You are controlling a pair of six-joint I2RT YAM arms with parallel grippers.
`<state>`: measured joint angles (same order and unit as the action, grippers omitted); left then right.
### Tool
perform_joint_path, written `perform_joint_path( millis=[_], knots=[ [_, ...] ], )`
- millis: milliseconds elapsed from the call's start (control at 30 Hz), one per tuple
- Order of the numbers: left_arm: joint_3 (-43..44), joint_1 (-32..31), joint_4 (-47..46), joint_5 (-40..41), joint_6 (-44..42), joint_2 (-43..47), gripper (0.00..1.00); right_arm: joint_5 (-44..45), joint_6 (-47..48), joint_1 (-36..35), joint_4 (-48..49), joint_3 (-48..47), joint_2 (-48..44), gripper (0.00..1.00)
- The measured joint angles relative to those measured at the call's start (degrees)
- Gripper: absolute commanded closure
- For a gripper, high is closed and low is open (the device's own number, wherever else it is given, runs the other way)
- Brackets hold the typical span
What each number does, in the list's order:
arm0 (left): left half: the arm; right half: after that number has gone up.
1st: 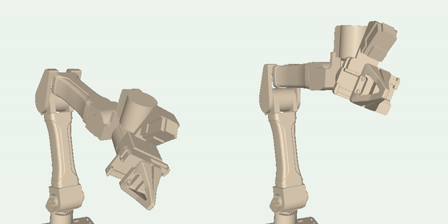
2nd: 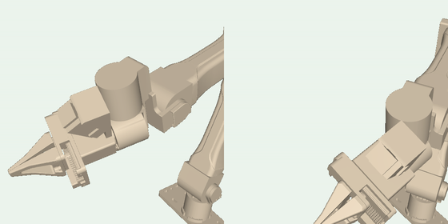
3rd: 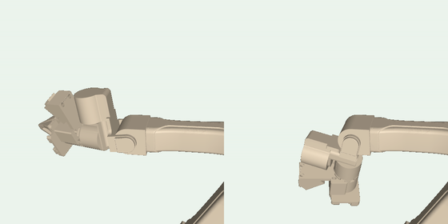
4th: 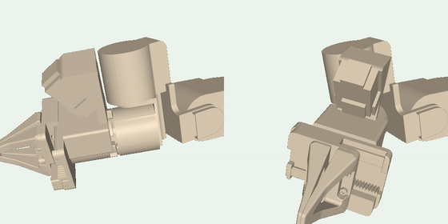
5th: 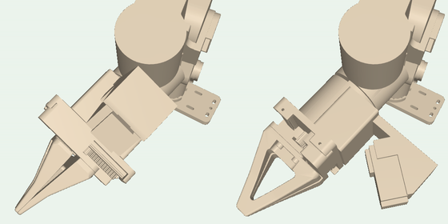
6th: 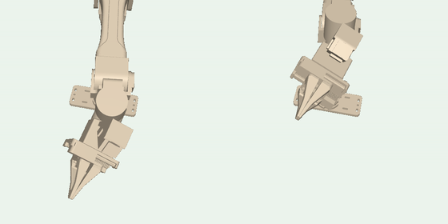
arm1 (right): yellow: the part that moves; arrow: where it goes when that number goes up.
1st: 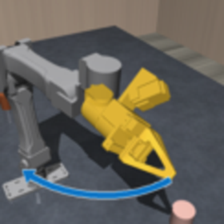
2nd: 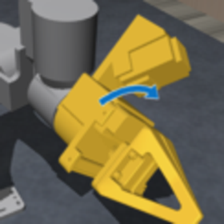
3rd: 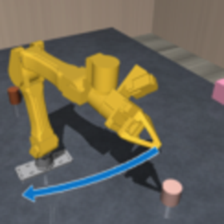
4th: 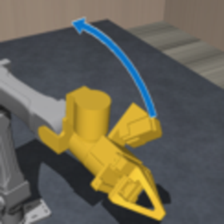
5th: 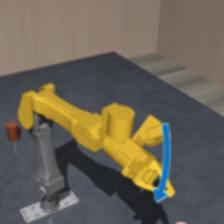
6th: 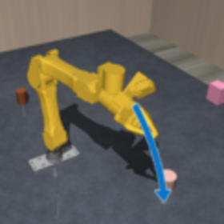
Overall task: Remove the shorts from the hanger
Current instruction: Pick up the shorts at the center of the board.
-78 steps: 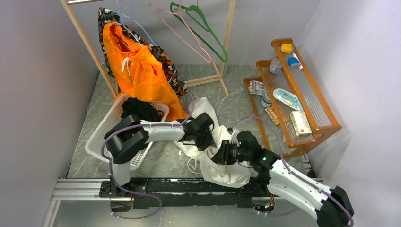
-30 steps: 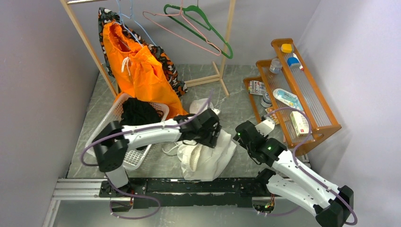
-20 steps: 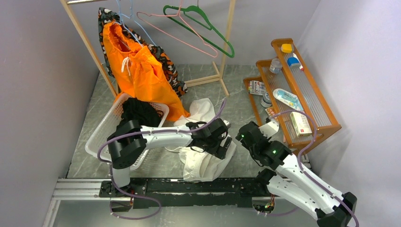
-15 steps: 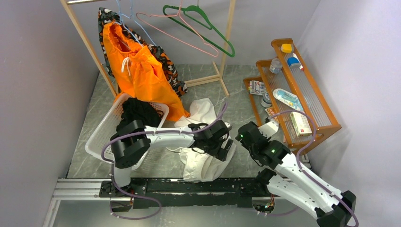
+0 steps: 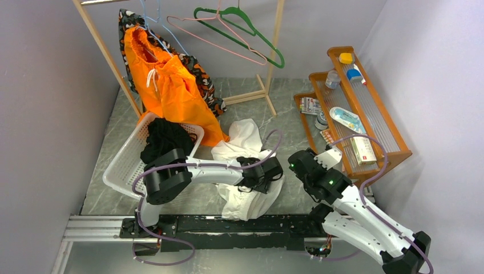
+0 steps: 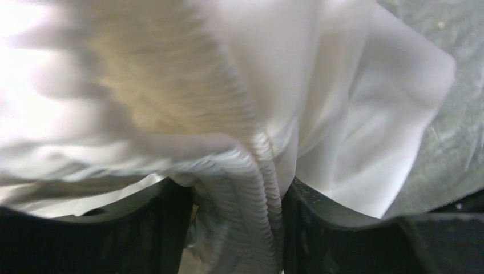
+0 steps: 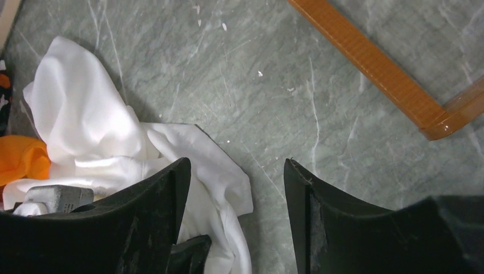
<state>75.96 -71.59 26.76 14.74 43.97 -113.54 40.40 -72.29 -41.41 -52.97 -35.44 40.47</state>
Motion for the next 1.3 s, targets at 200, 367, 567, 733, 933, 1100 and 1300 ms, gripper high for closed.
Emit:
perform_joint_path(
  millis=[200,367,567,733,933,1100,1300],
  knots=[
    [-0.4,-0.8,2.1,6.9,4.5,-0.9,0.71,1.4,0.0,0.0,-0.4,-0.8,0.0,0.36],
    [-0.3,-1.2,3.9,10.1,6.1,-1.2,0.93,1.0,0.0,0.0,0.0,-0.7,0.2,0.36],
    [-0.5,-1.2,5.9,13.0,8.2,0.4,0.93,0.4,0.5,0.0,1.4,-0.5,0.6,0.36],
    [-1.1,1.7,17.0,16.8,8.8,4.2,0.93,-0.2,0.8,0.0,2.6,-0.5,1.1,0.37],
    [3.0,5.3,28.5,23.3,9.0,17.2,0.93,-1.1,1.0,0.0,4.1,-0.5,1.6,0.37],
    [4.6,11.1,33.8,25.7,11.0,26.8,0.93,-1.6,1.2,0.0,5.2,-0.2,2.2,0.37],
    [4.8,15.3,40.3,28.3,13.2,35.0,0.93,-2.3,1.6,0.0,6.1,0.3,2.7,0.36]
  ],
)
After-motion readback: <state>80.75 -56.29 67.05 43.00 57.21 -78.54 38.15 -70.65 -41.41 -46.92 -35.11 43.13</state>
